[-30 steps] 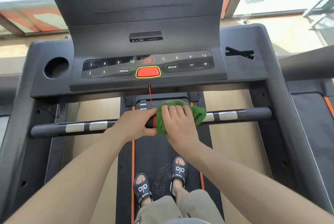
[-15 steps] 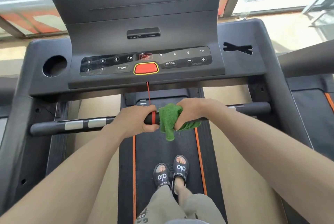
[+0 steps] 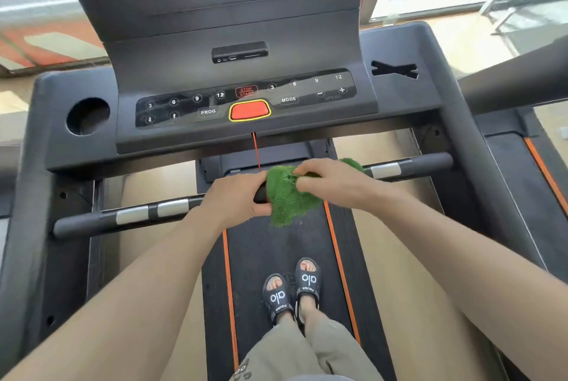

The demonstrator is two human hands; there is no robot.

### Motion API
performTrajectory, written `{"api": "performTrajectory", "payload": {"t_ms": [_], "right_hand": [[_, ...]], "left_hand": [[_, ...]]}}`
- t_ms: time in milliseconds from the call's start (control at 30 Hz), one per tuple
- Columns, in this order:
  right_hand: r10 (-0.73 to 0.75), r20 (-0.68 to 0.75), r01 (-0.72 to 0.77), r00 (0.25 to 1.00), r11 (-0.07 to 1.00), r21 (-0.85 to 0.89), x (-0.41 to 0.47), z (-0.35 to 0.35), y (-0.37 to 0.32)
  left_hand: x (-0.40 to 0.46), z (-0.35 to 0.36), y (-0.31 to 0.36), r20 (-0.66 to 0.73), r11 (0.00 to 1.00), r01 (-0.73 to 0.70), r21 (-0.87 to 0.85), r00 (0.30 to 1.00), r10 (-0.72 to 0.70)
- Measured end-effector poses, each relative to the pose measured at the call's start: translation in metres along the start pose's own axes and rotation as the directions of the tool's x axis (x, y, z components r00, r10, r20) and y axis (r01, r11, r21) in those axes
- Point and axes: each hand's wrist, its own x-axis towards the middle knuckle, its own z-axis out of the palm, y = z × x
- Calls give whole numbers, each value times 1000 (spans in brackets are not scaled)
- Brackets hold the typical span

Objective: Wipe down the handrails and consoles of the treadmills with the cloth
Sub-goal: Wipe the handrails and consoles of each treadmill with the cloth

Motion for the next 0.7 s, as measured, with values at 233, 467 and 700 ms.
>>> {"api": "performTrajectory", "payload": {"t_ms": [233, 467, 700], "right_hand": [[-287, -398, -42, 871, 765, -642, 28, 62, 7], [-399, -141, 155, 906, 622, -767, 29, 48, 29], [131, 264, 21, 956, 863, -504, 52, -4, -2]], "left_hand": [[-1, -1, 0, -24, 998, -27, 51, 999, 28], [2, 0, 1, -4, 997, -15, 71, 1000, 16], [0, -2, 5, 11, 998, 36, 51, 999, -37]]}}
